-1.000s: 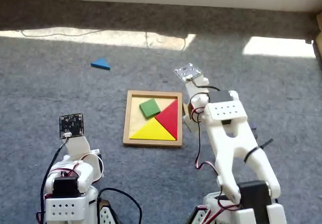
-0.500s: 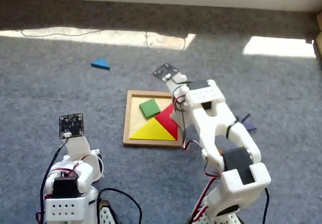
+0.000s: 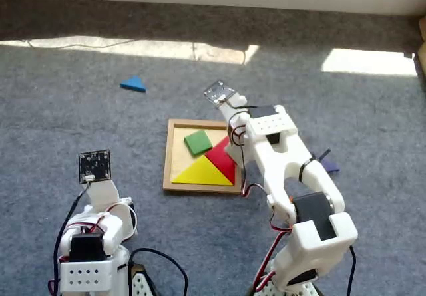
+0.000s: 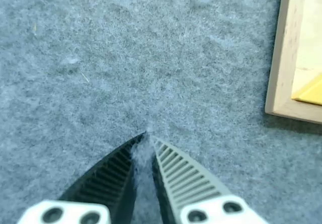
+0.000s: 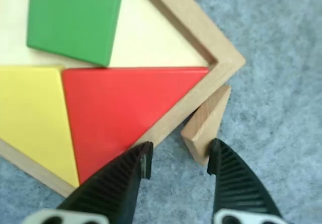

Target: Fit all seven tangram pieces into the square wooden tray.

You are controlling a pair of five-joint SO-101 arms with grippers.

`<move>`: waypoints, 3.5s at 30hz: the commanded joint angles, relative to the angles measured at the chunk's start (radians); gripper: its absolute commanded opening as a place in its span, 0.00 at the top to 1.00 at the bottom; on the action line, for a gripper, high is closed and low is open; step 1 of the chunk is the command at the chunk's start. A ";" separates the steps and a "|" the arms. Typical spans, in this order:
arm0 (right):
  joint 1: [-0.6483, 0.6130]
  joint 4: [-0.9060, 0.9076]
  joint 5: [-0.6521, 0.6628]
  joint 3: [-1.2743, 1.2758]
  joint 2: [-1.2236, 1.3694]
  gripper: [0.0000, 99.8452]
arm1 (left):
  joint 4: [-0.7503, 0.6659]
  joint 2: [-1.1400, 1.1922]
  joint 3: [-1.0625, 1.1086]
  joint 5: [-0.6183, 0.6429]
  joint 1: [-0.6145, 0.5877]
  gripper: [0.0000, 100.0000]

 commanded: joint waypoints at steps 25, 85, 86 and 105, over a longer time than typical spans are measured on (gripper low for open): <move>0.125 -0.094 -0.002 -0.082 -0.114 0.99 | 0.005 -0.016 0.019 -0.008 0.013 1.00; 0.137 0.136 -0.486 -0.731 0.453 0.92 | 0.005 -0.016 0.019 -0.008 0.013 1.00; 0.140 0.150 -0.485 -0.736 0.453 0.92 | 0.005 -0.016 0.019 -0.008 0.013 1.00; 0.153 0.242 -0.592 -0.585 0.185 0.80 | 0.005 -0.016 0.019 -0.008 0.013 1.00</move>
